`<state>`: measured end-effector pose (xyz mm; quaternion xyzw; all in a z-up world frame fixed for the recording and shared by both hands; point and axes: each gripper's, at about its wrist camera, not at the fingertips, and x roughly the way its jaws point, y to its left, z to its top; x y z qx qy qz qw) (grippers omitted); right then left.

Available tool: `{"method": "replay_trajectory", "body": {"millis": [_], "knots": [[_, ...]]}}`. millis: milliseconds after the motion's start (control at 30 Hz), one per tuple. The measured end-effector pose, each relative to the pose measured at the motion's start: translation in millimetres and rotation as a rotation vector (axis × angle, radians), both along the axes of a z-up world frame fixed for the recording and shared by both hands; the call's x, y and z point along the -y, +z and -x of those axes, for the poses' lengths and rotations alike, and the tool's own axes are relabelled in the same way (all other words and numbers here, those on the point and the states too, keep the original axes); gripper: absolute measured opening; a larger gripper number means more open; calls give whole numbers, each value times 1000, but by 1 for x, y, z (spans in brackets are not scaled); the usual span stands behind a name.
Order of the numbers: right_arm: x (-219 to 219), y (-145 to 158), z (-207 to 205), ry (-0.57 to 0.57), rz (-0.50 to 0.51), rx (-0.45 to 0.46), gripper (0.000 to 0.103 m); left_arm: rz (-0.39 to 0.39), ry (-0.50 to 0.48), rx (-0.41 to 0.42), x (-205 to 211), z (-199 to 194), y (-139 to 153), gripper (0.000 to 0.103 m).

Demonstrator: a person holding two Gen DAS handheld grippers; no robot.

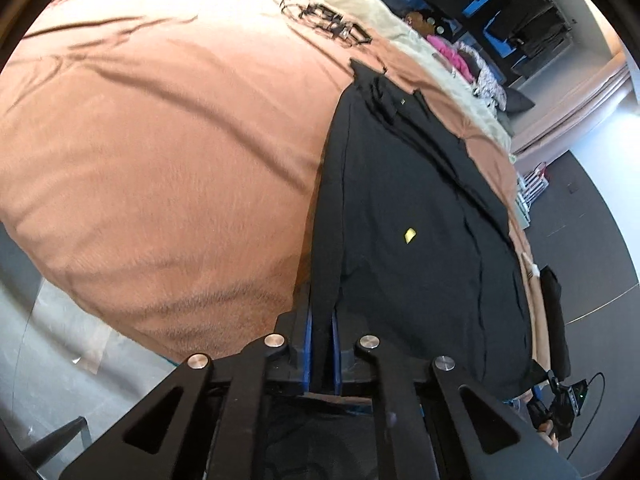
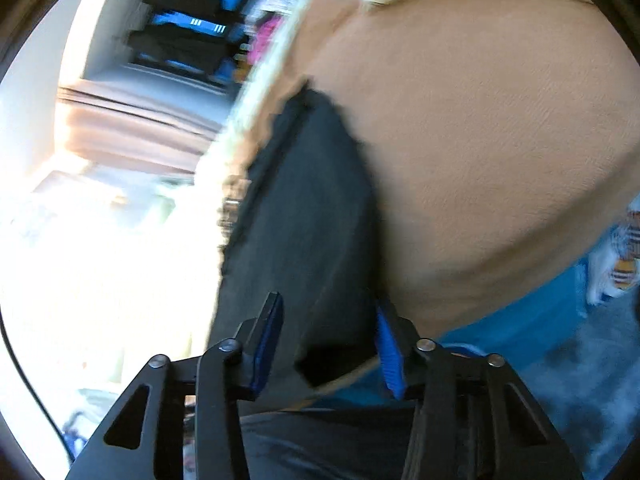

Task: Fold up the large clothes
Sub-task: 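Close the left tool on the strip end while the right tool grasps beside it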

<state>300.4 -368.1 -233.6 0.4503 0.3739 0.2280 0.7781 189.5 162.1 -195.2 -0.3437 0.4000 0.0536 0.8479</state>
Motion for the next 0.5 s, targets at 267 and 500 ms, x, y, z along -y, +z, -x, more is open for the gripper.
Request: {"method": "replay_trajectory", "body": {"millis": [267,500], "knots": [[-6,-15,-13,-37,155,-120,45,0,-4,-41,0,-7,-8,9],[-9,-27,-18,-48,-12,-92,38,82,17,-97,1,-12,-29,9]]}}
